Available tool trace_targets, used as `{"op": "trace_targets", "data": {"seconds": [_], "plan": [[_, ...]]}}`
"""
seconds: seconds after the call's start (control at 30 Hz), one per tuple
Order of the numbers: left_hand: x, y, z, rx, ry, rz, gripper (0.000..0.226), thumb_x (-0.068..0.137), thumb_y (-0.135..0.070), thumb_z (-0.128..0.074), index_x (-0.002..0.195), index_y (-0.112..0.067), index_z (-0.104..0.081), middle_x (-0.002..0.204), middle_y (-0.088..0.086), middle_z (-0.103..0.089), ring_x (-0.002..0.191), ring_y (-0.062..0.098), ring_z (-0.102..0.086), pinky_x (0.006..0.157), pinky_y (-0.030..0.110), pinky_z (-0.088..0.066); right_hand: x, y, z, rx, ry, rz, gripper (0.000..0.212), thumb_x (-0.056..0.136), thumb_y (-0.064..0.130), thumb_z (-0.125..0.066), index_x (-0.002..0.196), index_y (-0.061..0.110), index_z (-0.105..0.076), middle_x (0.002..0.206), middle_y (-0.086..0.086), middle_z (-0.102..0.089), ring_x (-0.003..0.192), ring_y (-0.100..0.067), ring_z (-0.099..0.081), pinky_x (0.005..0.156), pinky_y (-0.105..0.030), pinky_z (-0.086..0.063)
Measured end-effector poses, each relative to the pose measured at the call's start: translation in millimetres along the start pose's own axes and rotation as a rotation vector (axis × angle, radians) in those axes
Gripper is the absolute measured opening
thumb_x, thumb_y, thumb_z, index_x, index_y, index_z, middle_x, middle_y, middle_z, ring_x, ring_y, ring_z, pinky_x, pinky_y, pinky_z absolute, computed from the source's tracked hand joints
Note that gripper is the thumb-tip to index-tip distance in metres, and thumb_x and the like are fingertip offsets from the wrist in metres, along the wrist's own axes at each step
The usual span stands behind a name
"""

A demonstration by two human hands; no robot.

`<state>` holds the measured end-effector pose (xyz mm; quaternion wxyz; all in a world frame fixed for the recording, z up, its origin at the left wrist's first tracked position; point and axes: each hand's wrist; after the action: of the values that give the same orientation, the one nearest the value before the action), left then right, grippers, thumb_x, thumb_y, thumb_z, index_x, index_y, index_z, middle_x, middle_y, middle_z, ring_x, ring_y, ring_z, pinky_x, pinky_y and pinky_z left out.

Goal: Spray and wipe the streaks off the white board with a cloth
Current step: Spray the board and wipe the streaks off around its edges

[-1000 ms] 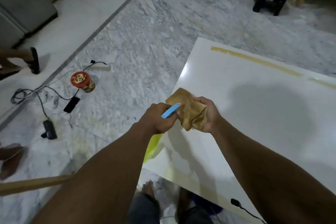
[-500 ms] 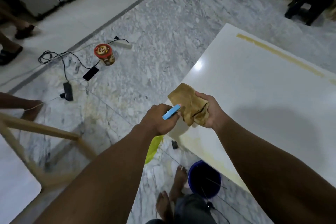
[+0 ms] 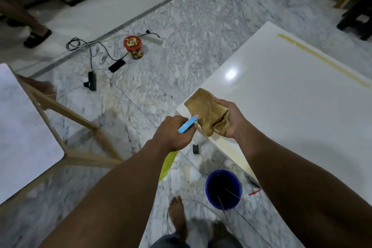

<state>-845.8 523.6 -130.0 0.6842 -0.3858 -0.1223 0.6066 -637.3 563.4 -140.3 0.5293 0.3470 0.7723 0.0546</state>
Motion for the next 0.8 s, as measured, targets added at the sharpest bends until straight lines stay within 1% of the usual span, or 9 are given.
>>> {"op": "trace_targets", "data": {"seconds": [0.1, 0.23, 0.3, 0.43, 0.53, 0.6, 0.67, 0.73, 0.8], "plan": [[-12, -11, -9, 0.048, -0.046, 0.016, 0.053, 0.096, -0.056, -0.054, 0.056, -0.021, -0.044, 0.054, -0.003, -0.051, 0.052, 0.021, -0.053, 0.055, 0.034, -0.041, -8, -5, 5, -0.035, 0.015, -0.031, 0.052, 0.089, 0.039, -0.064, 0.123, 0.001, -0.065, 0.106, -0.017, -0.071, 0.089, -0.03, -0.069, 0.08, -0.039, -0.054], [-33, -28, -23, 0.01, -0.048, 0.084, 0.049, 0.097, -0.052, -0.058, 0.063, -0.019, -0.054, 0.061, 0.005, -0.063, 0.059, 0.028, -0.068, 0.064, 0.047, -0.061, -23, -11, 23, -0.094, 0.003, -0.049, 0.06, 0.083, 0.039, -0.07, 0.129, 0.002, -0.062, 0.121, -0.018, -0.066, 0.099, -0.031, -0.065, 0.09, -0.04, -0.05], [-44, -33, -33, -0.024, -0.085, 0.09, 0.047, 0.099, -0.048, -0.057, 0.069, -0.011, -0.058, 0.063, 0.01, -0.066, 0.06, 0.031, -0.07, 0.066, 0.051, -0.062, -32, -11, 33, -0.125, 0.011, -0.049, 0.052, 0.087, 0.038, -0.066, 0.124, 0.002, -0.065, 0.115, -0.017, -0.069, 0.093, -0.03, -0.068, 0.083, -0.038, -0.054], [-62, -44, -57, -0.128, -0.211, 0.147, 0.046, 0.1, -0.042, -0.057, 0.075, -0.004, -0.059, 0.064, 0.015, -0.066, 0.06, 0.035, -0.07, 0.068, 0.053, -0.062, -48, -2, 47, -0.319, -0.008, -0.035, 0.032, 0.092, 0.033, -0.061, 0.103, 0.005, -0.069, 0.08, -0.011, -0.07, 0.066, -0.024, -0.068, 0.059, -0.029, -0.055], [-67, -44, -66, -0.199, -0.296, 0.192, 0.045, 0.103, -0.038, -0.058, 0.076, -0.001, -0.059, 0.06, 0.011, -0.062, 0.053, 0.03, -0.072, 0.068, 0.047, -0.064, -53, 11, 35, -0.569, -0.086, 0.005, 0.029, 0.092, 0.031, -0.061, 0.108, 0.007, -0.065, 0.079, -0.009, -0.066, 0.057, -0.019, -0.065, 0.05, -0.026, -0.05], [-67, -37, -72, -0.251, -0.343, 0.225, 0.043, 0.103, -0.036, -0.059, 0.078, -0.001, -0.062, 0.061, 0.013, -0.065, 0.049, 0.026, -0.072, 0.064, 0.043, -0.064, -43, 17, 18, -0.808, -0.11, 0.198, 0.028, 0.095, 0.03, -0.055, 0.113, 0.012, -0.066, 0.091, -0.009, -0.067, 0.067, -0.019, -0.064, 0.057, -0.027, -0.049], [-66, -26, -78, -0.265, -0.371, 0.239, 0.044, 0.102, -0.038, -0.059, 0.08, -0.001, -0.064, 0.066, 0.02, -0.068, 0.05, 0.028, -0.072, 0.063, 0.044, -0.064, -22, 19, 0, -1.078, -0.1, 0.562, 0.03, 0.097, 0.032, -0.049, 0.116, 0.019, -0.068, 0.103, -0.01, -0.07, 0.081, -0.02, -0.064, 0.072, -0.03, -0.049], [-61, -14, -82, -0.255, -0.392, 0.241, 0.046, 0.099, -0.045, -0.059, 0.075, -0.006, -0.063, 0.064, 0.018, -0.067, 0.055, 0.033, -0.071, 0.063, 0.052, -0.063, 5, 14, -9, -1.337, -0.067, 0.874, 0.035, 0.099, 0.028, -0.046, 0.131, 0.025, -0.061, 0.118, -0.006, -0.068, 0.094, -0.023, -0.065, 0.083, -0.032, -0.048], [-58, 2, -89, -0.225, -0.4, 0.23, 0.048, 0.095, -0.051, -0.057, 0.071, -0.01, -0.059, 0.061, 0.016, -0.063, 0.057, 0.034, -0.069, 0.061, 0.054, -0.063, 41, 0, -4, -1.604, 0.044, 0.938, 0.041, 0.1, 0.022, -0.046, 0.141, 0.021, -0.052, 0.136, -0.008, -0.059, 0.115, -0.028, -0.06, 0.095, -0.032, -0.042]]}}
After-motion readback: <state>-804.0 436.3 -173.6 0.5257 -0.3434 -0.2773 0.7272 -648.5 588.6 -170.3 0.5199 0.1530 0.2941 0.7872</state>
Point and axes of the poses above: each hand's wrist, its own x-axis towards the middle knuckle, its own z-axis out of the back of the hand, y = z × x
